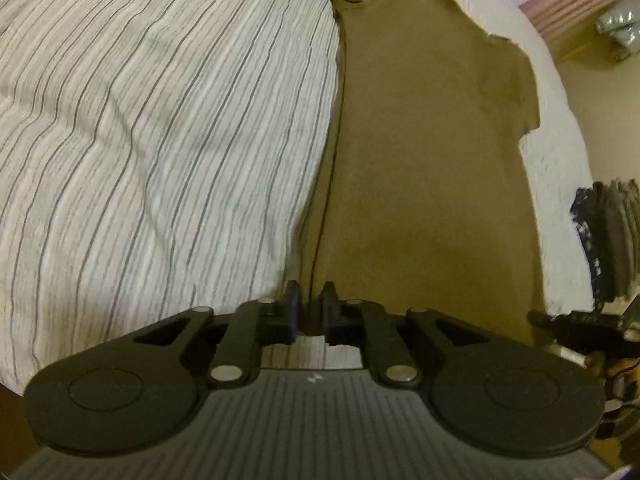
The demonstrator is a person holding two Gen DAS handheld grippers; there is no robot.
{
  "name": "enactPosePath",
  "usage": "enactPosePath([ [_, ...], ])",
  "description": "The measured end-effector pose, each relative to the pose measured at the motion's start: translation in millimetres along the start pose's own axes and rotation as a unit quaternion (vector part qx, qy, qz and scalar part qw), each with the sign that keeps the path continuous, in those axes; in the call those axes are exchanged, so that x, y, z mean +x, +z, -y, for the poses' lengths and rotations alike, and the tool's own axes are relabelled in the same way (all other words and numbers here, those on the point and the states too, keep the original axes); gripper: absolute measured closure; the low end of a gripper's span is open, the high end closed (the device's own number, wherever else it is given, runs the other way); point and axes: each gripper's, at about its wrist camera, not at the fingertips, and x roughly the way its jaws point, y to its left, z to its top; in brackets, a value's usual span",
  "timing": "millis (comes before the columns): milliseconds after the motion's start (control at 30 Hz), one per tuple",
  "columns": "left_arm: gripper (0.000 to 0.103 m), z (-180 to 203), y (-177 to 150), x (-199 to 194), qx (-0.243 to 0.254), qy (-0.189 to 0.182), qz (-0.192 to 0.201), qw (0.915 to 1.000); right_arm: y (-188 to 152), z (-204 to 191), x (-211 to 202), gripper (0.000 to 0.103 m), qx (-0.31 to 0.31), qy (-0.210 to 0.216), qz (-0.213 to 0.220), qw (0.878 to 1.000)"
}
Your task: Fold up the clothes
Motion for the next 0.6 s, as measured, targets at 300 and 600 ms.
enactPosePath([
  [300, 0.077, -36.2, 84.2, -20.8, -0.014, 0.033, 0.09, 0.9953, 51.1, -5.6, -28.0, 0.019, 0.005, -0.086, 0.1, 0.991],
  [600, 0.068, -46.3, 248.8, 21.9, 0.053, 0.033, 0.16, 0.9851, 167.2, -95.1, 28.3, 0.019, -0.05, -0.108, 0.19, 0.975],
])
